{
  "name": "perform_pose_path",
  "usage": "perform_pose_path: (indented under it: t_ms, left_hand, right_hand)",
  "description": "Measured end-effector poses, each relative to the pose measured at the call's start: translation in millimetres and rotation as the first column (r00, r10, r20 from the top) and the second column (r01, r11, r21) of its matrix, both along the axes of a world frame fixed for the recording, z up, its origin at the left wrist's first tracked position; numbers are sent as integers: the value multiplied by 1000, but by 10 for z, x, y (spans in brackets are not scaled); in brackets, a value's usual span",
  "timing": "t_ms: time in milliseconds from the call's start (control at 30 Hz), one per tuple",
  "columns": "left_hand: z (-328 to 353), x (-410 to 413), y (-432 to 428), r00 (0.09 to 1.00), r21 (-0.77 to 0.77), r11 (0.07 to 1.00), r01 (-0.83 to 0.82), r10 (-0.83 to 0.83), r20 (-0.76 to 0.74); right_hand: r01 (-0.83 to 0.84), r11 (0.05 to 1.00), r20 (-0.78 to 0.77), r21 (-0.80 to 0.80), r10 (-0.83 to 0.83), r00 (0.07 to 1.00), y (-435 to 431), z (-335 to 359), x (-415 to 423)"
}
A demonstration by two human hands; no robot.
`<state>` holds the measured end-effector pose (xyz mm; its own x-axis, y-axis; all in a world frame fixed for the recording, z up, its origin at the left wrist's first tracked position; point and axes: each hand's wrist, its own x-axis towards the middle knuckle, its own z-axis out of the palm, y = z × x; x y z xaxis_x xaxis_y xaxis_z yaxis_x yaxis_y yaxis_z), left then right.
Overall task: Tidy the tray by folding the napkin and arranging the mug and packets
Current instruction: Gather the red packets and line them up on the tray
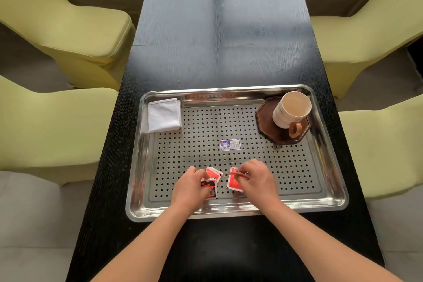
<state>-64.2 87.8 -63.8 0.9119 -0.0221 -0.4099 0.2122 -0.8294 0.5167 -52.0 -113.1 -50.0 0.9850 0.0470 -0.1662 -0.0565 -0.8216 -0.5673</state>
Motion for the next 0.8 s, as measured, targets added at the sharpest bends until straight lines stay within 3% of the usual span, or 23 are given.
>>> perform_pose_path:
  t_ms: [67, 200, 400, 567, 667, 800]
  left_hand:
    - [20, -10, 16, 999, -61, 997, -37, 38, 8]
    - [51, -95, 79, 997, -100, 995, -29, 35, 64]
    - [58, -232, 215, 993, -120, 992, -43, 56, 105]
    - [77, -149, 352, 982, -160, 972, -174, 182, 42]
    - [49, -12, 464, 954, -197, 936, -293, 274, -119]
    - [2, 92, 540, 966, -28, 985, -172, 162, -203]
  right_hand:
    - [-139, 990, 9, -9, 139, 990, 60, -28, -75]
    - [-319, 948, -224, 16, 315, 922, 129, -71, -163]
    - [-192, 981, -246, -2, 186, 951, 75, -86, -102]
    - [-168, 985, -234, -36, 155, 960, 105, -114, -65]
    - [-107, 983, -144, -152, 85, 986, 120, -134, -6]
    - [-204, 920, -229, -335, 131, 965, 78, -143, 127]
